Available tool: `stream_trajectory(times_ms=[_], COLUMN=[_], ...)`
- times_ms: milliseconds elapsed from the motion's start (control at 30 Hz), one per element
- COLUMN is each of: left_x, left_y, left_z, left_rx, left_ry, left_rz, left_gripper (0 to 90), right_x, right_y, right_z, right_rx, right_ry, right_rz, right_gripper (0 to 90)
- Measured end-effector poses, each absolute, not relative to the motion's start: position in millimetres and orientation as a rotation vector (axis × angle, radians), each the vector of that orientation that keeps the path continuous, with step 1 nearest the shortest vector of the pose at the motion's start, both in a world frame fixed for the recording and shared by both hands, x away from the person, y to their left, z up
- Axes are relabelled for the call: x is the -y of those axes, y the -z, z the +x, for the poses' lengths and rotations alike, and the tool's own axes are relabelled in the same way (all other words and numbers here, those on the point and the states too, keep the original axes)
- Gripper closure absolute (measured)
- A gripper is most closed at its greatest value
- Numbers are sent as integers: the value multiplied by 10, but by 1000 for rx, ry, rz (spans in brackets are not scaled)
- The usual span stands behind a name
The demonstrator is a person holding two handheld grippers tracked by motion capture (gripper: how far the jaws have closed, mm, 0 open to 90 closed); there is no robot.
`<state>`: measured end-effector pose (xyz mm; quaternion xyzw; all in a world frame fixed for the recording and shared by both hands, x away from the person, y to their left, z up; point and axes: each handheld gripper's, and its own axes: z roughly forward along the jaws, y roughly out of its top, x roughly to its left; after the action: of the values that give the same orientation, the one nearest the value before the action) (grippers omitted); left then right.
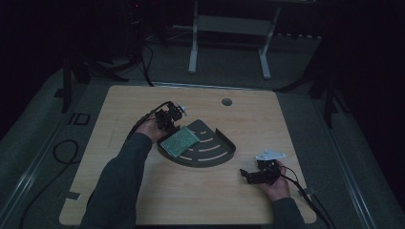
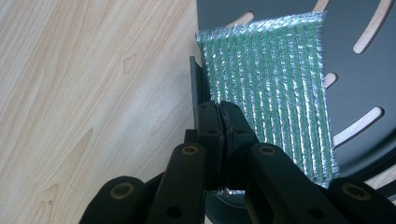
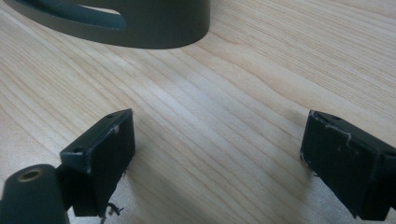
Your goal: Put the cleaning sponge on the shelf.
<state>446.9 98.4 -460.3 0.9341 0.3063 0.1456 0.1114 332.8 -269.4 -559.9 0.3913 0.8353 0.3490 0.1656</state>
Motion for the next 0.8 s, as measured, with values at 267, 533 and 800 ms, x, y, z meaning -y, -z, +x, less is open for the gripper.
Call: stream_trajectory(times_ms=[267,533,800], left_x=[-1015,-1093,-1222], left_y=[4566,4485,4338], left_z=[4466,4454,4421], left_rx=[-918,-935,-980], left_ry=[-405,-347,-274], left_rz=[2713,2657,2551], left_gripper=[814,748,700], right_x=[2693,2693,2692], right_y=[5599,5599,5599], right_z=[3328,3328,3327], right_rx=[-2378,-2379,-2378], right_ry=[-995,-995,-995], right_rz=[1115,1115,1116], right_gripper=[97,97,97])
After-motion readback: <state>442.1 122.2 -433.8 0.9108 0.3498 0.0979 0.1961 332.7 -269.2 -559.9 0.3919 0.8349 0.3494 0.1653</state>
